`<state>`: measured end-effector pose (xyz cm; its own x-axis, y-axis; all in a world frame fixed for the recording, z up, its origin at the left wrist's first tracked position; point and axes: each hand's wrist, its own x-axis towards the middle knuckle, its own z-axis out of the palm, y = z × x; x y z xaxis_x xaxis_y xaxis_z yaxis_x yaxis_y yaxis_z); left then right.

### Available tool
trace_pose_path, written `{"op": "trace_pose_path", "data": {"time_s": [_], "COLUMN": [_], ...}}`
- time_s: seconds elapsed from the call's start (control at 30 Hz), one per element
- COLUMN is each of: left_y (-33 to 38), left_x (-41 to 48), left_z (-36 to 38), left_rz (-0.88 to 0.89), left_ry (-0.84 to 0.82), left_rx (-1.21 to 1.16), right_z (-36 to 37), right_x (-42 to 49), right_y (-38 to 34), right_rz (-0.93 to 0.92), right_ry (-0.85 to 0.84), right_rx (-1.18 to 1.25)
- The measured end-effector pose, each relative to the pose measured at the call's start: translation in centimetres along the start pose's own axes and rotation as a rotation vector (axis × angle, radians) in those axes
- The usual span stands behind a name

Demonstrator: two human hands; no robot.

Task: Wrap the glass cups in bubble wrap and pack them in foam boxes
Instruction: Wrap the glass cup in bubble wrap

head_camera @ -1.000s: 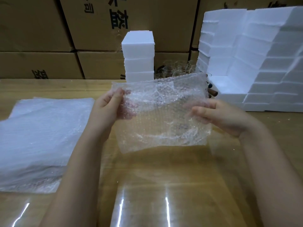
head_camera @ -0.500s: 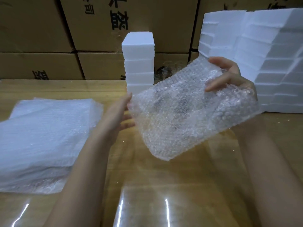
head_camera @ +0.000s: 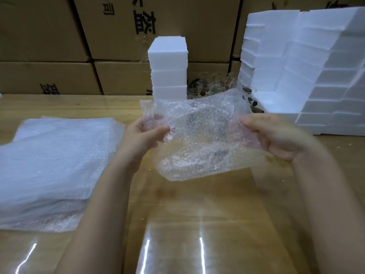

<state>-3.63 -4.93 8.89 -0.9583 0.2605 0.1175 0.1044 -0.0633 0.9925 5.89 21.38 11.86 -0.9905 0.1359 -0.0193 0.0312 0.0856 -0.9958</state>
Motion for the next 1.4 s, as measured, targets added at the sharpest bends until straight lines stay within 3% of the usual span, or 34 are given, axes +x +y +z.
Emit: {"op": "trace_pose_path", "data": {"time_s": [0.13, 0.2, 0.27, 0.37, 0.43, 0.5, 0.67, 0.83, 1.0, 1.17, 1.3, 1.4], "left_y": [0.5, 1.5, 2.7, 4.0, 4.2, 4.0, 3.5, 3.2, 3.1, 3.5, 4.1, 4.6], "left_x": [-0.2, -0.9, -1.8, -3.3, -3.9, -4.0, -3.3, -2.6, -2.0, -2.4, -2.9, -3.3], "left_z": [0.4, 1.3, 2.6, 4.3, 5.1, 5.4, 4.8, 4.2, 3.4, 3.1, 2.7, 2.7], "left_rz": [0.188, 0.305, 0.395, 0.515, 0.432, 0.378, 0.445, 0.398, 0.373, 0.351, 0.314, 0.291], "left_ry": [0.287, 0.316, 0.213, 0.002, -0.213, -0.284, -0.121, 0.100, 0.342, 0.202, 0.436, 0.495], "left_rx": [0.203, 0.203, 0.149, 0.295, 0.406, 0.509, 0.537, 0.479, 0.362, 0.683, 0.795, 0.777], "right_z": [1.0, 2.0, 3.6, 6.5, 8.0, 8.8, 8.6, 8.3, 7.9, 7.5, 7.3, 8.1], "right_x": [0.6, 0.6, 0.2, -0.5, -0.8, -1.0, -1.1, -0.9, -0.2, -0.2, -0.4, -0.8], "right_y": [-0.2, -0.5, -0.9, -0.9, -0.7, -0.6, -0.9, -0.6, 0.0, 0.3, 0.0, -0.4], "right_rz": [-0.114, -0.233, -0.371, -0.551, -0.613, -0.619, -0.609, -0.570, -0.494, -0.430, -0.507, -0.548], "right_ry": [0.106, 0.168, 0.235, 0.350, 0.356, 0.290, 0.132, 0.122, 0.324, 0.439, 0.561, 0.624], "right_rx": [0.041, 0.069, 0.039, -0.029, -0.056, -0.075, -0.065, -0.136, -0.088, -0.268, -0.407, -0.532]}}
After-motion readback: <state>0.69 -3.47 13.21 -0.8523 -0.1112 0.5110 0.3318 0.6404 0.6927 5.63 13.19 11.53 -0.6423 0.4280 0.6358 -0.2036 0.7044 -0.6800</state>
